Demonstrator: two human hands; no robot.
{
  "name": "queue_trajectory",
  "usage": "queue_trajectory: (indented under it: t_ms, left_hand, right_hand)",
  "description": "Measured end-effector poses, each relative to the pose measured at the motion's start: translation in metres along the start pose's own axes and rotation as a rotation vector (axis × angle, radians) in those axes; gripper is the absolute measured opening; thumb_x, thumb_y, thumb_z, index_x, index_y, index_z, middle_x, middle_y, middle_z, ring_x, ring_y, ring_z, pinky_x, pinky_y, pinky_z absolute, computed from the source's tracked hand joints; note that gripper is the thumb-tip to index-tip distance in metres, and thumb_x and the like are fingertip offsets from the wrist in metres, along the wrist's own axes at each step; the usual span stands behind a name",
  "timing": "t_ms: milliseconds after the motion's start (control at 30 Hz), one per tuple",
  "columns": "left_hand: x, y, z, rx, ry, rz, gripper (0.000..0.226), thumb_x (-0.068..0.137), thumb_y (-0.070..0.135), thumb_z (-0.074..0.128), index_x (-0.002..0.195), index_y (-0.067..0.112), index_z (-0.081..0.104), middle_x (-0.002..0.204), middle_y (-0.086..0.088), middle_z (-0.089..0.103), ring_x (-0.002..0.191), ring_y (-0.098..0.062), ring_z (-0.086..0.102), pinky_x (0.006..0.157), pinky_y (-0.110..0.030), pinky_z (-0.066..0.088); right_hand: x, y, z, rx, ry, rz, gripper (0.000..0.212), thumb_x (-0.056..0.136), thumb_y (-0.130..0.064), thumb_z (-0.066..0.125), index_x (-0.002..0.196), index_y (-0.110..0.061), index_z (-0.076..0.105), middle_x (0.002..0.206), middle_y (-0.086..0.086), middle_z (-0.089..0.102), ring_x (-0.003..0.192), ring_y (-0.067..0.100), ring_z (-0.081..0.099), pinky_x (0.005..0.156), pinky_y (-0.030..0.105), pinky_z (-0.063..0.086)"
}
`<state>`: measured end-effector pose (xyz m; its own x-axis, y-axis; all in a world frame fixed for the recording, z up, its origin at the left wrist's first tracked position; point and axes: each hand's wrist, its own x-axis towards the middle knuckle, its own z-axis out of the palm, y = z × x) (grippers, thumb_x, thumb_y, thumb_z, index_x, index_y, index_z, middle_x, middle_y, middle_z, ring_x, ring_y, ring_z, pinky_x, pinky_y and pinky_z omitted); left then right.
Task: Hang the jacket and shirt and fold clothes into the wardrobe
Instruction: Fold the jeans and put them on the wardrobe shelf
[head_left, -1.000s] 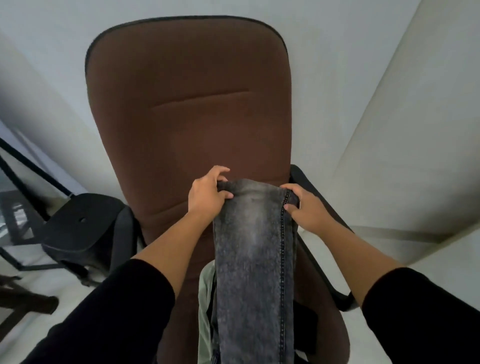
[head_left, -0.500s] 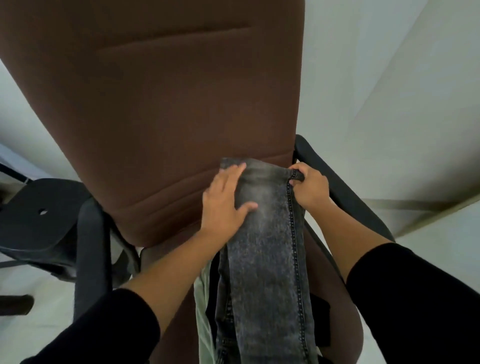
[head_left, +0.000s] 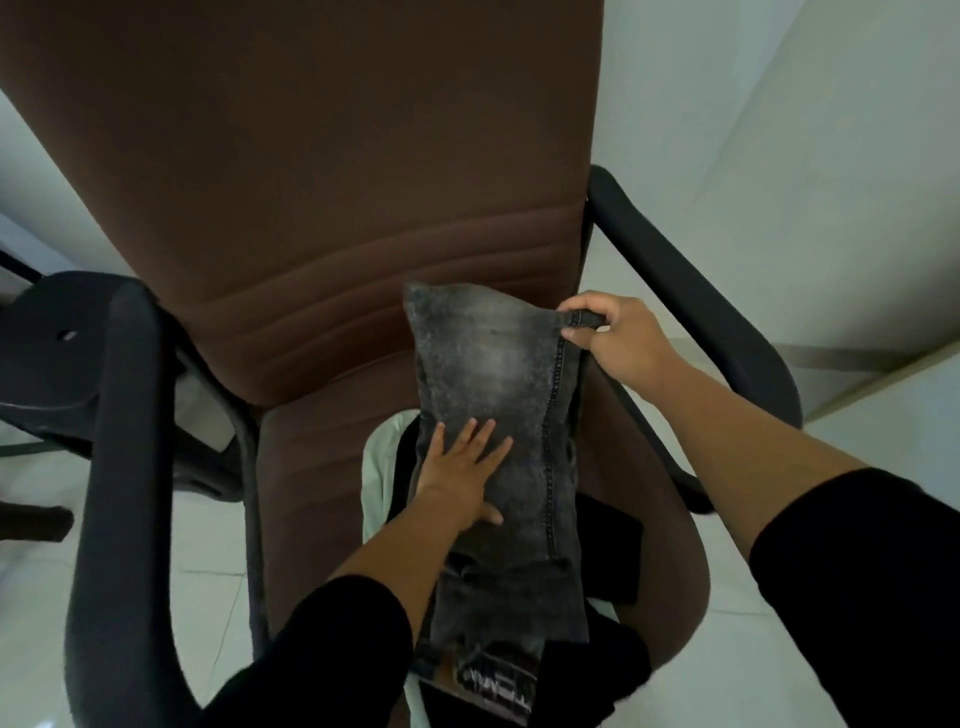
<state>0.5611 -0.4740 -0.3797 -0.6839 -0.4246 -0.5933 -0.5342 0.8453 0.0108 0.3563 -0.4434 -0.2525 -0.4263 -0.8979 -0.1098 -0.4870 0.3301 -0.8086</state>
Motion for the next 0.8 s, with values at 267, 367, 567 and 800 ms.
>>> queue_trajectory:
  t_ms: [267, 367, 567, 800]
  left_hand:
    - [-0.100, 0.016, 0.043, -0.410, 0.221, -0.335, 0.071, 0.096, 0.055, 0.018, 0.147, 0.021, -0.018, 0.156, 0.002, -0.019, 0.144, -0.018, -0.016, 0.116, -0.049, 0.002]
    - [-0.137, 0.025, 0.042, -0.599, 0.615, -0.481, 0.062, 0.100, 0.039, 0.022, 0.149, 0.018, -0.010, 0.158, 0.000, -0.011, 0.145, -0.016, -0.011, 0.117, -0.049, 0.002]
    - [-0.149, 0.023, 0.036, -0.171, 0.739, -0.099, 0.057, 0.094, 0.045, 0.021, 0.148, 0.035, 0.008, 0.157, 0.005, -0.007, 0.144, -0.015, -0.011, 0.113, -0.053, -0.002]
    - [-0.143, 0.017, 0.069, -0.058, 0.392, -0.057, 0.076, 0.080, 0.067, -0.003, 0.148, 0.035, 0.006, 0.157, 0.013, -0.001, 0.143, -0.010, -0.017, 0.109, -0.050, -0.020]
  right_hand:
    - [-0.123, 0.014, 0.004, 0.033, -0.205, 0.047, 0.021, 0.084, -0.006, 0.067, 0.091, -0.026, 0.067, 0.109, -0.004, 0.062, 0.102, 0.007, 0.053, 0.086, 0.020, 0.037]
    - [-0.173, 0.033, 0.027, -0.078, -0.276, 0.041, 0.020, 0.085, -0.009, 0.066, 0.095, -0.027, 0.068, 0.111, -0.008, 0.063, 0.104, 0.013, 0.059, 0.082, 0.019, 0.039]
    - [-0.218, 0.058, 0.065, -0.239, -0.300, 0.072, 0.017, 0.093, -0.031, 0.056, 0.107, -0.027, 0.066, 0.112, -0.001, 0.064, 0.103, 0.017, 0.057, 0.084, 0.029, 0.046]
    - [-0.222, 0.056, 0.115, -0.836, 0.106, -0.163, 0.056, 0.074, -0.022, 0.068, 0.127, -0.022, 0.053, 0.146, 0.018, 0.036, 0.137, 0.038, 0.029, 0.104, 0.059, 0.029]
